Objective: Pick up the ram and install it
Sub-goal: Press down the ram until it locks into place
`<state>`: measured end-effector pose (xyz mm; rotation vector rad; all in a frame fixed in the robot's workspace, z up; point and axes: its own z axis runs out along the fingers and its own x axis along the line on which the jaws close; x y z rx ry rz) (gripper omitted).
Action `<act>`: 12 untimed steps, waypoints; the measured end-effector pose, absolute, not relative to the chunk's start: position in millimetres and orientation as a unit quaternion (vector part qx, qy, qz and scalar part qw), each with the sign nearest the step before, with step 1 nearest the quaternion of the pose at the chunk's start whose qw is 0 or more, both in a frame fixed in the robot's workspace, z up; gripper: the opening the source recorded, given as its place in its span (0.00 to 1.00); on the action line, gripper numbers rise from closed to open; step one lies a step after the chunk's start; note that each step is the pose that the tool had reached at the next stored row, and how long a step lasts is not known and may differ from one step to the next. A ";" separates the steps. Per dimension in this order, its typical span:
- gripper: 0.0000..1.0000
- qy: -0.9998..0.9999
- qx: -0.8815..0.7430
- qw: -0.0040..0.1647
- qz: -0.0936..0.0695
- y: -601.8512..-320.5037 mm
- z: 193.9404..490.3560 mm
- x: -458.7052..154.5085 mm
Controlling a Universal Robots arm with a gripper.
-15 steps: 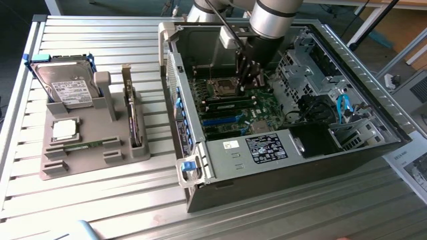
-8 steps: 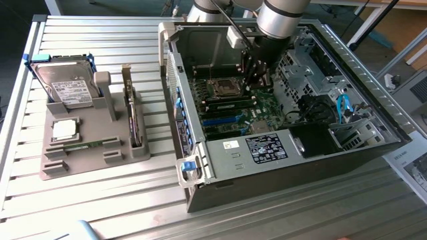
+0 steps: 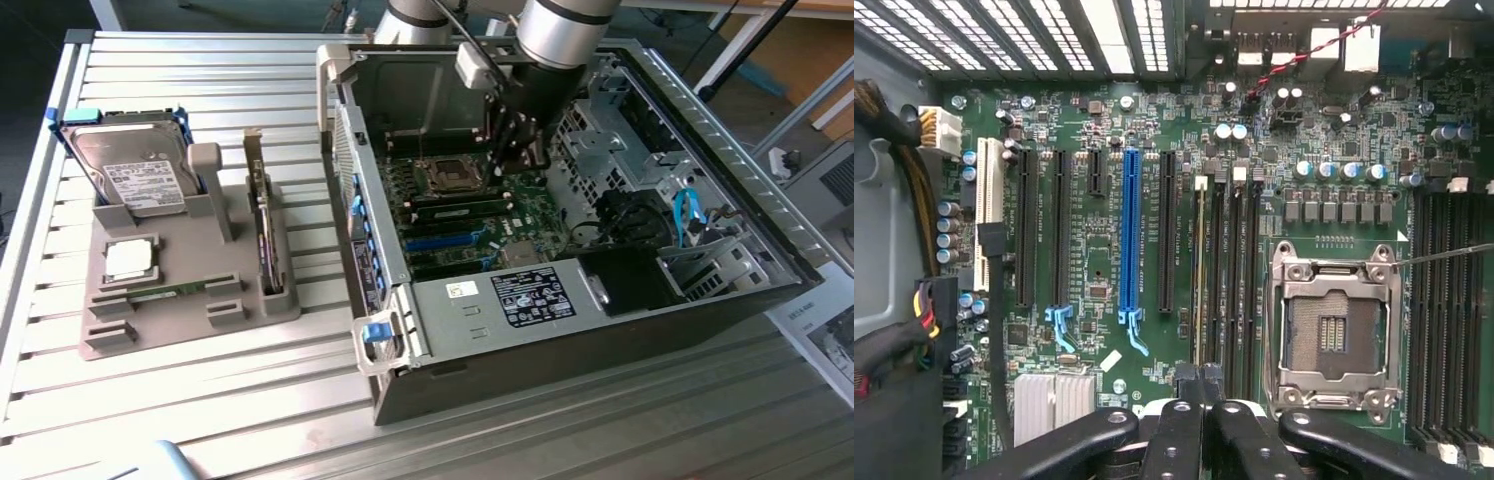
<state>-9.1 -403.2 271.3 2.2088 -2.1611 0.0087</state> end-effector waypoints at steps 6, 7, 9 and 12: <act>0.10 -0.699 0.714 0.028 0.005 -403.1 293.8 -9.0; 0.10 -0.699 0.714 0.028 0.005 -403.2 296.5 -9.1; 0.10 -0.699 0.714 0.028 0.005 -403.2 301.2 -9.1; 0.10 -0.699 0.714 0.030 0.007 -403.2 311.3 -9.1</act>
